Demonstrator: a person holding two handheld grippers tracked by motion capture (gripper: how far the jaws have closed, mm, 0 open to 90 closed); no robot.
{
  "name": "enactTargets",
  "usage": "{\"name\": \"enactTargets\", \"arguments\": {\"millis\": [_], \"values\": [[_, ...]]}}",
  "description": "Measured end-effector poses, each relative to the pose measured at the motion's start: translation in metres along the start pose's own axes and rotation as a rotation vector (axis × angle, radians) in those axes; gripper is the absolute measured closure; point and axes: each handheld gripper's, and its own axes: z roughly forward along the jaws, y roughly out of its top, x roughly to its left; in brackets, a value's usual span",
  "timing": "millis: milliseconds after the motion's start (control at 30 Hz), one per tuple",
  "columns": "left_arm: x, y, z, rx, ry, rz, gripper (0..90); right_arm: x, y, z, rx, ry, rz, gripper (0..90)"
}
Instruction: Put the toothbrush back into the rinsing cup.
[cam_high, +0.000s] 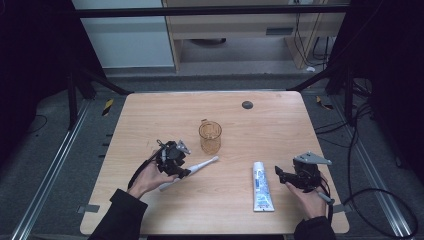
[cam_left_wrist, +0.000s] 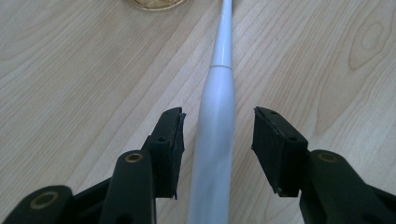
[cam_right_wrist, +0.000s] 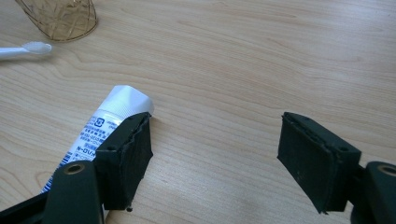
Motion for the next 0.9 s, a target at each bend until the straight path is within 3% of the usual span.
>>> {"name": "enactTargets", "arguments": {"millis": [900], "values": [[0.008,0.01,0.031,0.058,-0.049,0.017,58.3,-0.001,-0.001,0.003,0.008,0.001,-0.015,26.6]]}}
